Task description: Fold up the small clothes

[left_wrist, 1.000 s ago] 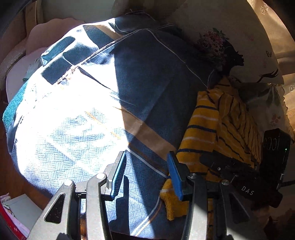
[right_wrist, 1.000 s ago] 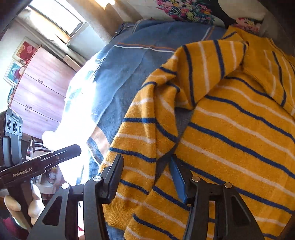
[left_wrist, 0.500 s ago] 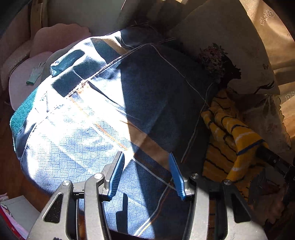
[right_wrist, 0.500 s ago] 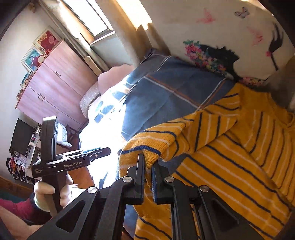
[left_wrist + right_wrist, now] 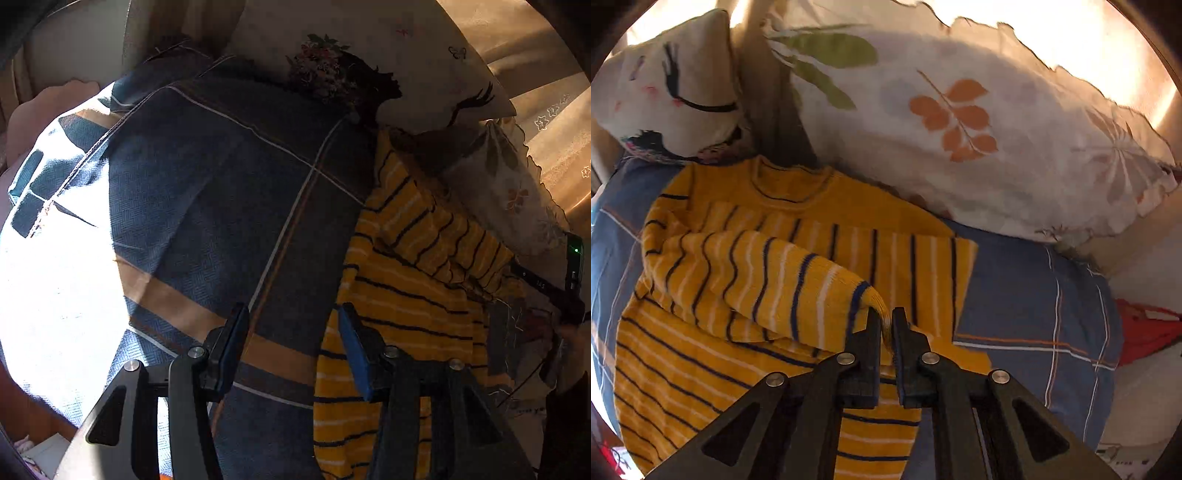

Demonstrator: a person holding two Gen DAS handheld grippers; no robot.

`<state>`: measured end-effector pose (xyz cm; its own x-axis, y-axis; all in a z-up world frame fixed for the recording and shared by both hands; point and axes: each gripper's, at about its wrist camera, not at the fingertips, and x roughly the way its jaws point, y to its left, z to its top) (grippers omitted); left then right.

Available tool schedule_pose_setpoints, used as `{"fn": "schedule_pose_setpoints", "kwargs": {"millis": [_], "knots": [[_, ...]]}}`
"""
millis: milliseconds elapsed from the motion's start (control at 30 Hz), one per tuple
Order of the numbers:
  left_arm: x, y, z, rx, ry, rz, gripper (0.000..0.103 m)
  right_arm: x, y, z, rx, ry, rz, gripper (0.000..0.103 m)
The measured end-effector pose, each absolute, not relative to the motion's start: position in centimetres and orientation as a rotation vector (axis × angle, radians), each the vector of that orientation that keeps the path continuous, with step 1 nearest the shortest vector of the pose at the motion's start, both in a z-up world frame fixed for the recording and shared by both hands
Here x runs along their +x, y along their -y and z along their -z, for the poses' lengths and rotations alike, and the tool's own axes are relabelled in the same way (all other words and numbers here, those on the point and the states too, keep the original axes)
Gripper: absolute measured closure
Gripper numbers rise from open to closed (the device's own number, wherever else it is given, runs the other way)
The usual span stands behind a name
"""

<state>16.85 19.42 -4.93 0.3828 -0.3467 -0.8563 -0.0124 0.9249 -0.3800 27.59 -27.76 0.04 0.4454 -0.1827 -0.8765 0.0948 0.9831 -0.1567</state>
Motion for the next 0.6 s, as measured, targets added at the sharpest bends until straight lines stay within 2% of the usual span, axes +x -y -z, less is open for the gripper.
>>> {"fn": "schedule_pose_setpoints", "kwargs": {"millis": [67,133,200,400,600], "knots": [[17.1,-18.0,4.7,-0.332,-1.163,0.233,0.053,27.2,28.1,0.3,0.007,-1.076,0.13,0.094],[17.4,-16.8,4.8,-0.316,-1.167,0.238,0.051,27.5,26.3,0.3,0.046,-1.047,0.071,0.08],[17.7,-15.6,4.7,-0.318,-1.177,0.245,0.051,28.4,24.6,-0.1,0.087,-1.018,-0.024,0.073],[18.0,-13.4,5.7,-0.308,-1.192,0.271,0.051,33.3,15.6,0.1,0.159,-0.996,-0.33,0.073],[17.9,-14.2,6.7,-0.327,-1.203,0.277,0.051,41.2,8.2,4.1,0.119,-1.061,-0.404,0.073]]}}
